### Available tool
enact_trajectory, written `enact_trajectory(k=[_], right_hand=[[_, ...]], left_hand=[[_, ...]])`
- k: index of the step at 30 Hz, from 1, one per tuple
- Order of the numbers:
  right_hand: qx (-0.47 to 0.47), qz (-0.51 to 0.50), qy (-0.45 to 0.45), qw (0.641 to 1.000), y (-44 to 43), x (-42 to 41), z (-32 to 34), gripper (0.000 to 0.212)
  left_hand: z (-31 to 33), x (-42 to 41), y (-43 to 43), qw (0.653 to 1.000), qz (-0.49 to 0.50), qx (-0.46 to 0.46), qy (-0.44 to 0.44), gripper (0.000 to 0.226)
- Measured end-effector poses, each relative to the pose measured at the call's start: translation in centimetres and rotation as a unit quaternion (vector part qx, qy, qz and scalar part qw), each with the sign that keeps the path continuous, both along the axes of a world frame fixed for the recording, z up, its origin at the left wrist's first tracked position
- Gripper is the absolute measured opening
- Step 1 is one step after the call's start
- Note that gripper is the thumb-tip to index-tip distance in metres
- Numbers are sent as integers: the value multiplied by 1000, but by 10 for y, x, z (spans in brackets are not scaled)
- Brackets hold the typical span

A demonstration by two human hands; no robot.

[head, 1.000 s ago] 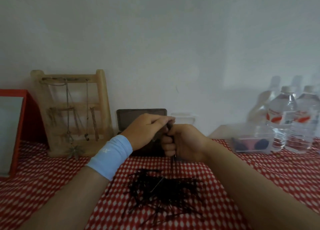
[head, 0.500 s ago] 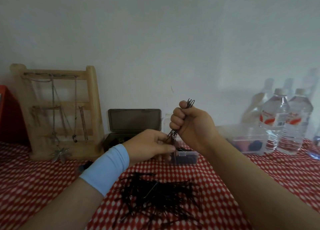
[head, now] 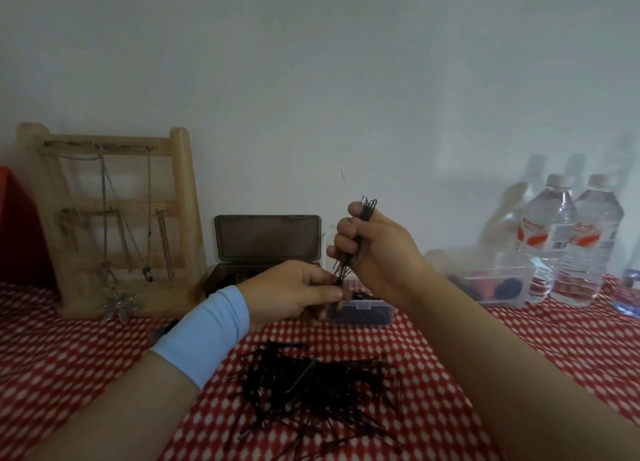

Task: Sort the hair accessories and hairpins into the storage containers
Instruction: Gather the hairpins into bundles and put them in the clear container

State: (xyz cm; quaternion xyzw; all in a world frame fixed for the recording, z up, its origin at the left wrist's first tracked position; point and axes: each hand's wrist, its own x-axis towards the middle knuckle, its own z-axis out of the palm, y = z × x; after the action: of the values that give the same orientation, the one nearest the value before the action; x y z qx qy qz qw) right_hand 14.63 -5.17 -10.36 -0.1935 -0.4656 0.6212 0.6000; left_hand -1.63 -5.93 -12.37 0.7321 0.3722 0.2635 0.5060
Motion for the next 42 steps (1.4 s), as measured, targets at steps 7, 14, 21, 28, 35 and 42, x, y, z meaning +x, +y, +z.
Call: enact_trajectory(k=[7, 14, 21, 28, 35, 42], right_hand=[[-14, -46, 73, 996, 3, 10, 9, 27], [-67, -132, -94, 985, 7, 13, 1, 26], [-6, -8, -236, 972, -6, -6, -13, 18], [27, -46, -251, 966, -7, -9, -17, 23], [39, -42, -243, 968, -11, -14, -15, 17], [-28, -42, -160, 986, 1, -5, -15, 30]], left_hand=[[9, -21, 8, 998, 8, -17, 62, 21], [9, -27, 12, 997, 71, -13, -18, 18], [6, -9, 7, 986, 110, 8, -128, 20], [7, -7, 7, 979, 129, -3, -155, 23], [9, -12, 5, 977, 131, -74, -149, 23], [21, -23, 8, 985, 132, -37, -102, 23]])
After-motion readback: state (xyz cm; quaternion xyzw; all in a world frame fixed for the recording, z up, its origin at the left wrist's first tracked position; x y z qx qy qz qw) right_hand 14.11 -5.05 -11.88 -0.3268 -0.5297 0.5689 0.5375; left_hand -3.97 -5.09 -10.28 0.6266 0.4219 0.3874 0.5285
